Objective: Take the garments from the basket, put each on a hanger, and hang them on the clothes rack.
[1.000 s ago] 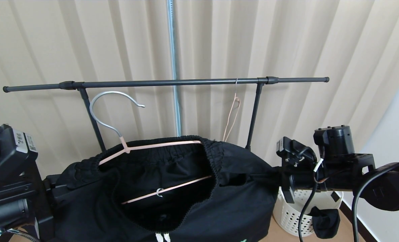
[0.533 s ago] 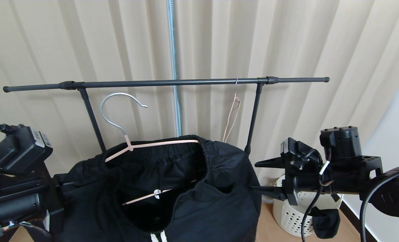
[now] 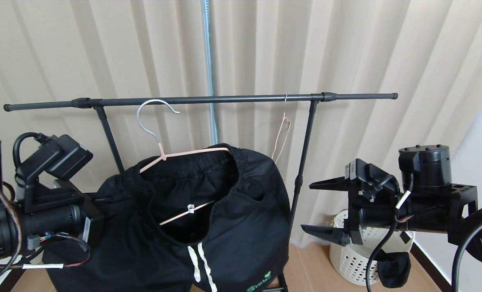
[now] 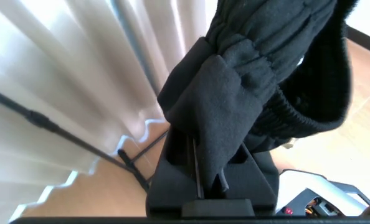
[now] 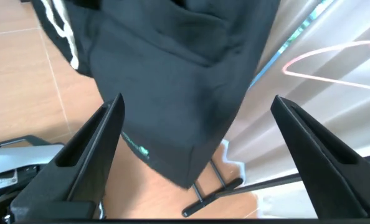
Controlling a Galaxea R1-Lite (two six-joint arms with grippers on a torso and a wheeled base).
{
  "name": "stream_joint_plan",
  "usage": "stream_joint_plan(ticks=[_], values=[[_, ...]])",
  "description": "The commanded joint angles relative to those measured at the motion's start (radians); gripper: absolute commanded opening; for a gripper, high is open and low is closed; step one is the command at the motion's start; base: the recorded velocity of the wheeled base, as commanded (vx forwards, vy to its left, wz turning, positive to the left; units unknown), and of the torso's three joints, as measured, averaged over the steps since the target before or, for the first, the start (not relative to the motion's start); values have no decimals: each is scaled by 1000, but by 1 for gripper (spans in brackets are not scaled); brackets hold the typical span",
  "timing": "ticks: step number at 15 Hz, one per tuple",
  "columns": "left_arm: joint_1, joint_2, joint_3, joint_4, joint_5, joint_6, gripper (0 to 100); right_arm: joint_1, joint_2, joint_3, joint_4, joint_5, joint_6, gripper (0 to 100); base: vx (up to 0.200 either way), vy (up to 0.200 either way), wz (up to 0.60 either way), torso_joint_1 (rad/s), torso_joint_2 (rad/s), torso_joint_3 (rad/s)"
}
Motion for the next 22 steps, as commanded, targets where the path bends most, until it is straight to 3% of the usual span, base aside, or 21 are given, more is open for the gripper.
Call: stream_joint_plan(ticks=[1,7,12,16,22], values=[[-15,60,-5,0,20,4,0,2,-20,-5,-1,-8,3,100,0,0,0,0,0,0],[-73,215,-54,-5,211,4,0,2,-9,-37,0,-85,43,100,0,0,0,0,0,0],[-79,313,-109,-6,273,-13,0,2,-4,-39,0,-86,43,100,0,0,0,0,0,0],[-115,420,-270,-6,327,-151,0,2,2,-42,0,-86,43,100,0,0,0,0,0,0],[-115,610,-534,-6,342,-213,0,2,25,-57,0,-111,43,100,0,0,0,0,0,0]])
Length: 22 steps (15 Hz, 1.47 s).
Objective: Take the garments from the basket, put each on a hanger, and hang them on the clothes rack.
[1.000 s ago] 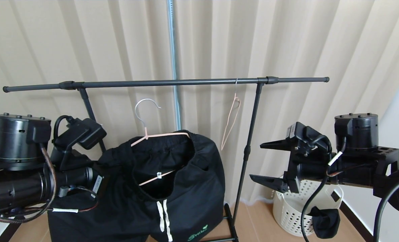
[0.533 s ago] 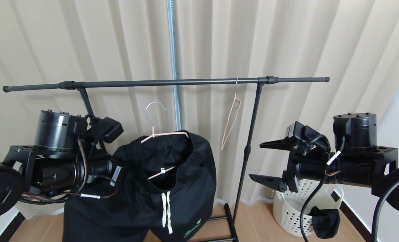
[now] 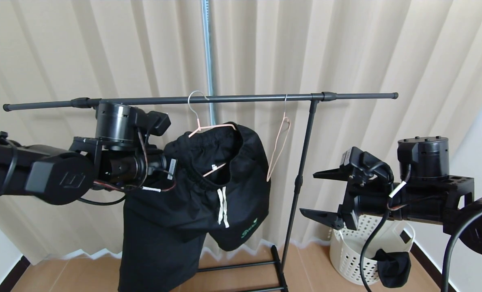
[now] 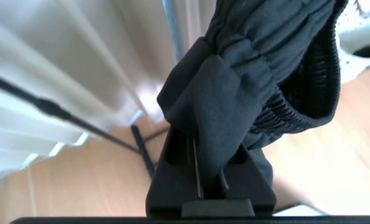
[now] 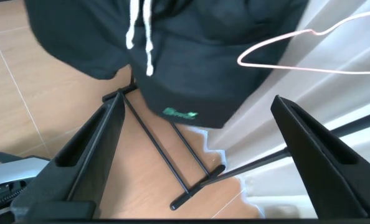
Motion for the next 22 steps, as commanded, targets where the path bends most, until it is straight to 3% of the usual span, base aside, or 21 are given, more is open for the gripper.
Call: stream_joint_plan(ticks=[1,7,14,22], values=[[1,110,-108,0,2,-27,0,1,9,-5,-1,1,-1,100,0,0,0,0,0,0],[0,277,-337,6,92,-39,0,1,12,-19,-1,1,-1,100,0,0,0,0,0,0],[-2,375,-486,9,168,-46,0,1,5,-17,-1,1,-1,100,0,0,0,0,0,0],[-2,490,-681,87,172,-54,0,-1,6,-20,-1,-1,-1,100,0,0,0,0,0,0]])
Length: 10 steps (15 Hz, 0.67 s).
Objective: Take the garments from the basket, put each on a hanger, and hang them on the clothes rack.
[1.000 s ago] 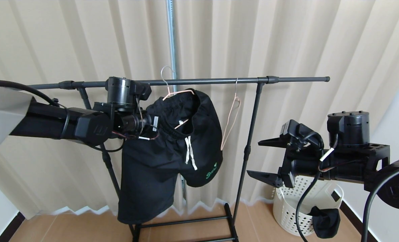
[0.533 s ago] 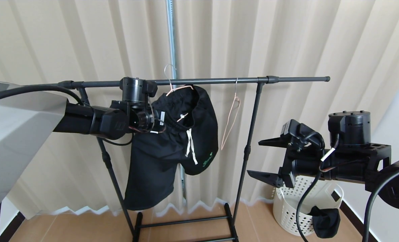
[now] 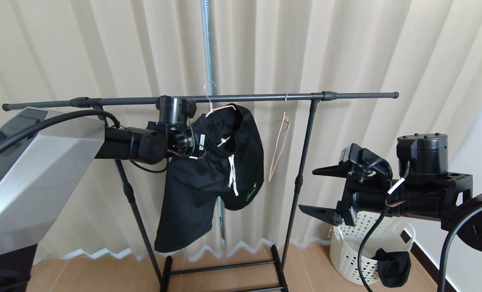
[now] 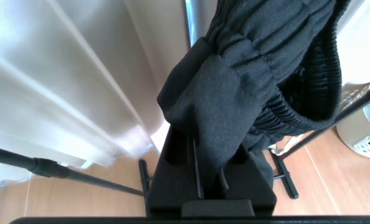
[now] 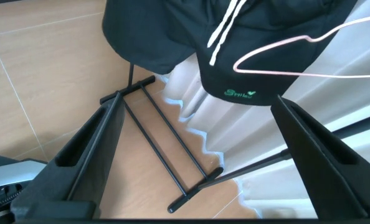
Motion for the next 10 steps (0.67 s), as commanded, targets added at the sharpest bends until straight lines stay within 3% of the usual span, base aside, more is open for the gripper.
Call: stream_joint_plan(ticks=[1,10], values=[[0,44,-63,19,0,0,0,0,0,-1,0,0,-1,100,0,0,0,0,0,0],[3,127,-198,85,17,-3,0,-3,2,-2,-2,1,-1,100,0,0,0,0,0,0]])
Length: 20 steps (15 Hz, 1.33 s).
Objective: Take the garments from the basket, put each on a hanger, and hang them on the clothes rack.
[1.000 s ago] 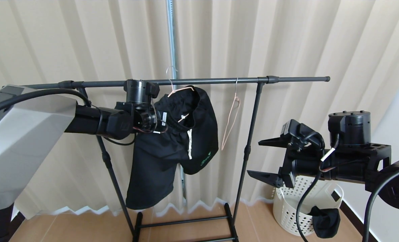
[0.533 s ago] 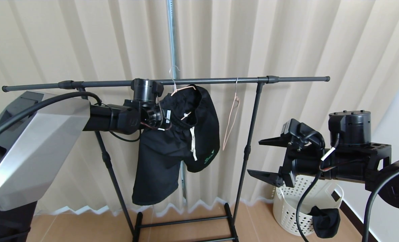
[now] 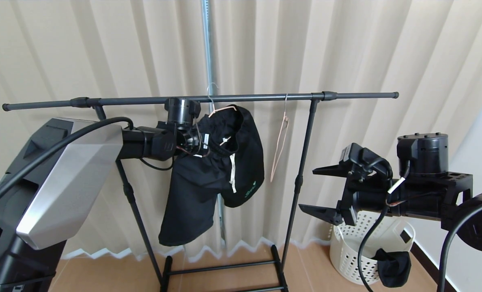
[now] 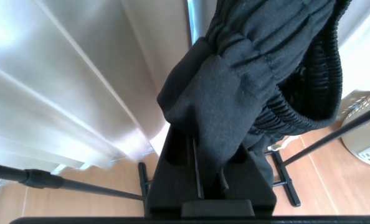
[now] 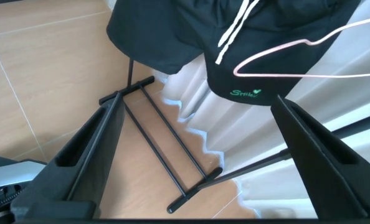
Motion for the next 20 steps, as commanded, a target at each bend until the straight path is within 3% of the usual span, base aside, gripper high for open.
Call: stream_joint_plan(ticks=[1,14,15,20], values=[[0,18,-15,0,1,0,0,0,1,0,-1,0,-1,100,0,0,0,0,0,0],[0,32,-3,2,2,-21,0,-1,3,0,-1,1,-1,100,0,0,0,0,0,0],[0,30,-3,8,4,-21,100,-1,3,0,-1,1,-1,100,0,0,0,0,0,0],[-4,-28,28,63,8,-75,100,-3,1,0,-1,1,-1,100,0,0,0,0,0,0]])
